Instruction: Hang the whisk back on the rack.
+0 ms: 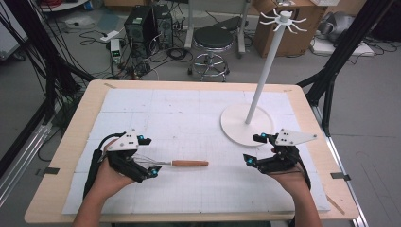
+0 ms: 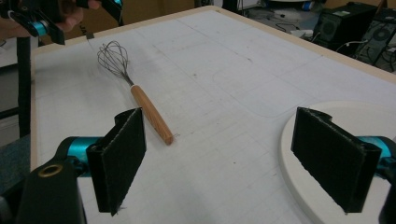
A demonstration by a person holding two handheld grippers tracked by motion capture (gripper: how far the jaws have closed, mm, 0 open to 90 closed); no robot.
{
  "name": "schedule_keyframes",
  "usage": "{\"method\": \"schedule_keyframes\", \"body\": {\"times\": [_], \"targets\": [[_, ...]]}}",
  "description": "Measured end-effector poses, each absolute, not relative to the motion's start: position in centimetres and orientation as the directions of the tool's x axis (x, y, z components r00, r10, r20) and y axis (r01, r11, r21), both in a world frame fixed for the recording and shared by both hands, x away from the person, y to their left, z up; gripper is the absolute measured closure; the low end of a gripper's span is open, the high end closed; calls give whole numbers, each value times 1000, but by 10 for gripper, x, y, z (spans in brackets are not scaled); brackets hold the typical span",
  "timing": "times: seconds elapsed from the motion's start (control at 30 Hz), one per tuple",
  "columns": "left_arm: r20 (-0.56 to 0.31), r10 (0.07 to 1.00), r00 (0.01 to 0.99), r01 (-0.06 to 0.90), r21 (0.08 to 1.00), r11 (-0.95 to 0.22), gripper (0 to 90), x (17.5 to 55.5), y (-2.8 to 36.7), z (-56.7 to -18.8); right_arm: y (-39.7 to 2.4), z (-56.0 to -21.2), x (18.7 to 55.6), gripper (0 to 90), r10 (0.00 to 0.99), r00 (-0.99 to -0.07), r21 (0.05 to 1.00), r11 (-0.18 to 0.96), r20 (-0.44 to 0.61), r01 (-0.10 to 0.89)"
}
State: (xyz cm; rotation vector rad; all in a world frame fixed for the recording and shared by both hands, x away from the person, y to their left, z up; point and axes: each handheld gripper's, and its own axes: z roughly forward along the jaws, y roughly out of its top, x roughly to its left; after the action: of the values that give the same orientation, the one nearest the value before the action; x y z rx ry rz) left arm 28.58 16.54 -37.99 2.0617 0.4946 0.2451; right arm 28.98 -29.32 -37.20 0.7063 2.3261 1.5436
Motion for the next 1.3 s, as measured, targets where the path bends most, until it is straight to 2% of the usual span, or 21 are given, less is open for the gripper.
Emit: {"method": "schedule_keyframes", "body": {"times": [0.5,0.83,1.1,1.3], "targets": [[-24,377,926,270,739,-618,17,312,114,-396,-293,-373,291,173,532,-844,904,329,62,274],[-19,355,935,289,624,-726,19,327,88,-418,-290,-374,292,173,525,-849,899,337,65,278],[-26,348,937,294,595,-748,105,332,84,-424,-289,-375,293,173,528,-846,895,344,65,283],[-29,337,941,296,550,-781,271,332,82,-427,-287,-376,293,173,527,-847,893,347,66,286]]}}
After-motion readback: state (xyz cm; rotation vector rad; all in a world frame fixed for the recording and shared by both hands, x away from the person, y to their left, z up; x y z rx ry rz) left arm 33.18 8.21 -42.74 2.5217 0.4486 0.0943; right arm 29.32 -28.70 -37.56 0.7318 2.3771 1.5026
